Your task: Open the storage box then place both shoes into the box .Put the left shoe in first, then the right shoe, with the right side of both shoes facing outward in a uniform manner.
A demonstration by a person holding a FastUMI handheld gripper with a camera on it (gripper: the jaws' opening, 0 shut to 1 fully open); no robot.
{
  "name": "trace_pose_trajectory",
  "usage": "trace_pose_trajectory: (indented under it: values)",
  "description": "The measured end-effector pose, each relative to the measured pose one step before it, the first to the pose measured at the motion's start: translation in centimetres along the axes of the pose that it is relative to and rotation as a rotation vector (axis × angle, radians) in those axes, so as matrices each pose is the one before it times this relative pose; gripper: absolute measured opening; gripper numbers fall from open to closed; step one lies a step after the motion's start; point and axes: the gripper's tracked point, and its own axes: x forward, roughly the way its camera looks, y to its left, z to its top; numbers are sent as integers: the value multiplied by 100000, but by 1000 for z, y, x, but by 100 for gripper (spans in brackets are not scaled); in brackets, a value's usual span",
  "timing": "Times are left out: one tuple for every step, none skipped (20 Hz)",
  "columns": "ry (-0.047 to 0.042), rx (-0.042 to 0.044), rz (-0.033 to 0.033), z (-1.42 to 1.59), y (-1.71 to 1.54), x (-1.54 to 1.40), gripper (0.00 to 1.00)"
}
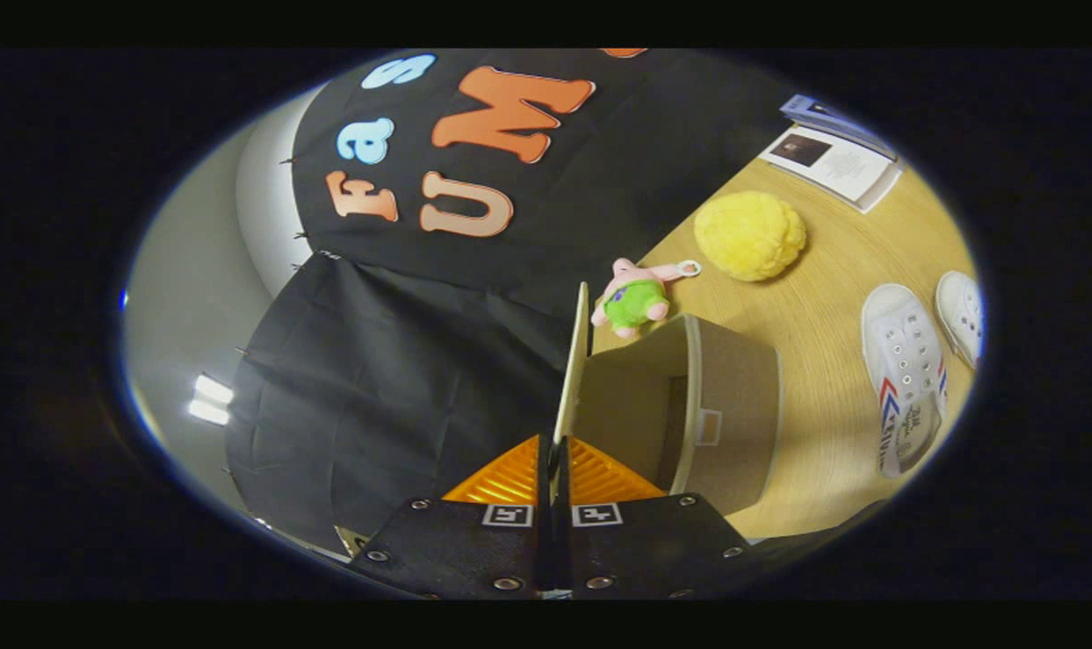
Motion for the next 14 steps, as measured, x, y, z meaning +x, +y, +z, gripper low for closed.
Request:
trace_pose_trajectory:
  values:
    - [-178,-2081,553,8,1193,506,2]
    - [131,-2065,638,-116,1197,403,2]
    - [165,-2428,234,-185,1007,702,2]
    - [-120,-3013,-1504,-235,659,653,2]
    - [144,-3658,-1558,-155,574,695,2]
    - [-243,-2848,-506,-88,1096,708,2]
    - [-161,-1189,1190,-192,1190,545,2]
    - [-180,-326,1213,-247,1102,380,2]
    - [-94,-574,464,-163,868,551,2]
    - [-125,-1467,-351,-196,632,602,2]
    - [-26,-1435,-390,-292,583,656,2]
    - [140,-854,12,-306,726,701,2]
    - [123,-743,206,-400,629,701,2]
    - [224,-1172,-265,-304,593,716,2]
